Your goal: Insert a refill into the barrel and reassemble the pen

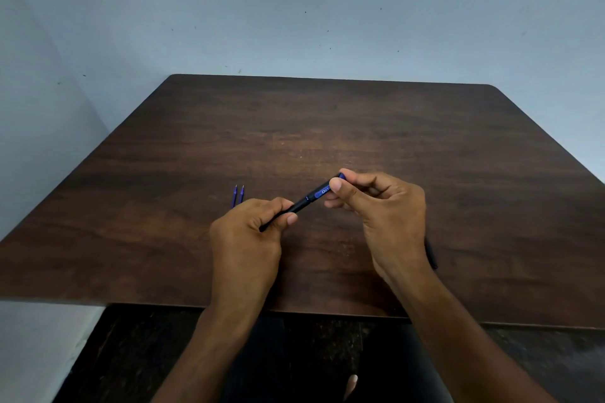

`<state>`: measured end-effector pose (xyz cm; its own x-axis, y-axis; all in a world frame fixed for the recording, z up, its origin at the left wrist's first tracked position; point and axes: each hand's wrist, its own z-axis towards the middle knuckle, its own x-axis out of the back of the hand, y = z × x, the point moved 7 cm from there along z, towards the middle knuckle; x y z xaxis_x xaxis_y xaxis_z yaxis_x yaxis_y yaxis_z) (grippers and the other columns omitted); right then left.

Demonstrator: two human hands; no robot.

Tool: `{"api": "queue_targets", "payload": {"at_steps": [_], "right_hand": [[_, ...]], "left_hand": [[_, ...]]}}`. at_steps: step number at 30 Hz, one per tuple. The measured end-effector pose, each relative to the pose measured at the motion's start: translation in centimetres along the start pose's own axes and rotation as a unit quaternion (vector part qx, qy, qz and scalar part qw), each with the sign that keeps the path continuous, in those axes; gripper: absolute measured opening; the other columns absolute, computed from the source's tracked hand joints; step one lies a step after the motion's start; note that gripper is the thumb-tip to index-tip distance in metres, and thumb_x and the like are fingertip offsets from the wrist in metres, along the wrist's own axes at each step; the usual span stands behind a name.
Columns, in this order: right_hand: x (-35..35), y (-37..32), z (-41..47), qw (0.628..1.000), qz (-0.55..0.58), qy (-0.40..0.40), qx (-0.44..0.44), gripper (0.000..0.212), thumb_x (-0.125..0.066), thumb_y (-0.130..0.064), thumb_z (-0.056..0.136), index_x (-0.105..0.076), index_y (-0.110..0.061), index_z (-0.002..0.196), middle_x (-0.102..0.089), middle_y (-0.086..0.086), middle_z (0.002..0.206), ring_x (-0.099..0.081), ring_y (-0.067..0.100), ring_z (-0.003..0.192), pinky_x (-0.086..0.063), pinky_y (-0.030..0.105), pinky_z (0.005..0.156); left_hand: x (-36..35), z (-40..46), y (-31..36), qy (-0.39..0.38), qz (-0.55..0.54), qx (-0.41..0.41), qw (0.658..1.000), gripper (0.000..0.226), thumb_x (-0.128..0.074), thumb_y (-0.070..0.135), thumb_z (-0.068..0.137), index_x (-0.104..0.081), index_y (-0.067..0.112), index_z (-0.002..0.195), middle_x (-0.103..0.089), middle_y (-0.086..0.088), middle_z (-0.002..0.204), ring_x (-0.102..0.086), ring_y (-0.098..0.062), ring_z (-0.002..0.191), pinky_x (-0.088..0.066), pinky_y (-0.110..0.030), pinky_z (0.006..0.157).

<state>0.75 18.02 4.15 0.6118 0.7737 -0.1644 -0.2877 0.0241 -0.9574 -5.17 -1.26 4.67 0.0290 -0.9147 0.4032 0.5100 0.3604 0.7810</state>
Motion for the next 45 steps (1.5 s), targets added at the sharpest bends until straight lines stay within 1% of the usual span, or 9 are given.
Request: {"api": "queue_targets", "payload": {"at_steps": [11, 16, 18, 24, 30, 33, 36, 41, 45], "right_hand": [[-1.2, 0.0, -0.2, 1.000, 0.014, -0.006, -0.018, 0.020, -0.082, -0.010, 0.079, -0.075, -0.006, 0.097, -0.079, 0.010, 0.080, -0.078, 0.027, 0.071, -0.063, 0.031, 0.069], [-1.5, -0.3, 0.1, 0.999, 0.040, 0.008, -0.034, 0.021, -0.081, -0.007, 0.082, -0.075, -0.002, 0.101, -0.078, 0.015, 0.081, -0.076, 0.026, 0.066, -0.061, 0.030, 0.064], [-1.2, -0.2, 0.1, 0.998, 0.033, 0.017, -0.047, 0.024, -0.080, -0.008, 0.082, -0.074, -0.003, 0.105, -0.078, 0.014, 0.079, -0.074, 0.023, 0.064, -0.062, 0.032, 0.064], [-1.0, 0.7, -0.7, 0.995, 0.032, 0.008, -0.093, 0.028, -0.084, -0.011, 0.079, -0.072, -0.007, 0.105, -0.078, 0.011, 0.076, -0.071, 0.019, 0.060, -0.060, 0.031, 0.059], [0.4, 0.4, -1.0, 0.992, -0.104, 0.000, -0.066, 0.021, -0.085, -0.024, 0.079, -0.075, -0.018, 0.096, -0.076, 0.002, 0.065, -0.067, 0.007, 0.050, -0.053, 0.026, 0.050], [1.2, 0.1, -1.0, 0.986, -0.153, -0.015, -0.065, 0.020, -0.085, -0.023, 0.079, -0.075, -0.017, 0.095, -0.075, 0.001, 0.062, -0.066, 0.004, 0.048, -0.051, 0.023, 0.047], [2.6, -0.2, -0.5, 0.982, -0.170, -0.001, -0.088, 0.014, -0.087, -0.021, 0.077, -0.074, -0.018, 0.081, -0.073, 0.002, 0.056, -0.061, 0.005, 0.041, -0.047, 0.021, 0.044], [4.4, -1.0, 0.0, 0.968, -0.234, 0.009, -0.088, 0.017, -0.086, -0.024, 0.078, -0.074, -0.018, 0.068, -0.070, 0.005, 0.050, -0.057, 0.005, 0.034, -0.045, 0.019, 0.040], [5.6, -1.5, 0.2, 0.951, -0.297, 0.030, -0.082, 0.022, -0.085, -0.027, 0.079, -0.071, -0.022, 0.062, -0.066, 0.002, 0.046, -0.053, 0.001, 0.032, -0.045, 0.017, 0.041]], "left_hand": [[0.2, -0.5, -0.4, 0.013, -0.014, 0.041, 0.999, 0.022, -0.080, 0.006, 0.078, -0.080, 0.020, 0.095, -0.069, 0.021, 0.081, -0.064, 0.010, 0.082, -0.042, -0.002, 0.076], [-0.4, -1.1, -0.5, -0.008, -0.079, 0.109, 0.991, 0.023, -0.081, 0.021, 0.079, -0.074, 0.039, 0.091, -0.072, 0.022, 0.076, -0.068, 0.001, 0.058, -0.050, -0.007, 0.056], [-0.5, -1.1, -0.2, -0.010, -0.092, 0.118, 0.989, 0.022, -0.083, 0.027, 0.076, -0.073, 0.044, 0.087, -0.073, 0.025, 0.074, -0.069, 0.001, 0.057, -0.049, -0.006, 0.052], [-1.2, -1.2, 1.4, -0.014, -0.053, 0.069, 0.996, 0.017, -0.082, 0.033, 0.076, -0.079, 0.032, 0.093, -0.071, 0.027, 0.077, -0.066, 0.015, 0.077, -0.045, 0.000, 0.068], [-3.2, -1.8, 2.8, -0.045, -0.069, 0.051, 0.995, 0.007, -0.079, 0.031, 0.080, -0.078, 0.036, 0.085, -0.069, 0.032, 0.069, -0.066, 0.014, 0.070, -0.047, -0.004, 0.063], [-4.2, -1.9, 3.0, -0.061, -0.069, 0.054, 0.994, 0.004, -0.080, 0.028, 0.080, -0.079, 0.032, 0.081, -0.070, 0.030, 0.067, -0.066, 0.014, 0.066, -0.044, -0.003, 0.059], [-5.4, -2.1, 3.4, -0.085, -0.076, 0.046, 0.992, 0.003, -0.079, 0.027, 0.082, -0.081, 0.029, 0.081, -0.072, 0.025, 0.068, -0.066, 0.012, 0.063, -0.044, -0.005, 0.055], [-7.4, -2.2, 3.7, -0.128, -0.065, 0.051, 0.988, 0.003, -0.078, 0.033, 0.083, -0.081, 0.032, 0.081, -0.072, 0.025, 0.067, -0.066, 0.011, 0.061, -0.049, -0.012, 0.054], [-8.7, -1.7, 3.2, -0.169, -0.051, 0.074, 0.982, 0.010, -0.079, 0.046, 0.078, -0.080, 0.037, 0.082, -0.071, 0.026, 0.066, -0.065, 0.013, 0.062, -0.044, -0.006, 0.053]]}}
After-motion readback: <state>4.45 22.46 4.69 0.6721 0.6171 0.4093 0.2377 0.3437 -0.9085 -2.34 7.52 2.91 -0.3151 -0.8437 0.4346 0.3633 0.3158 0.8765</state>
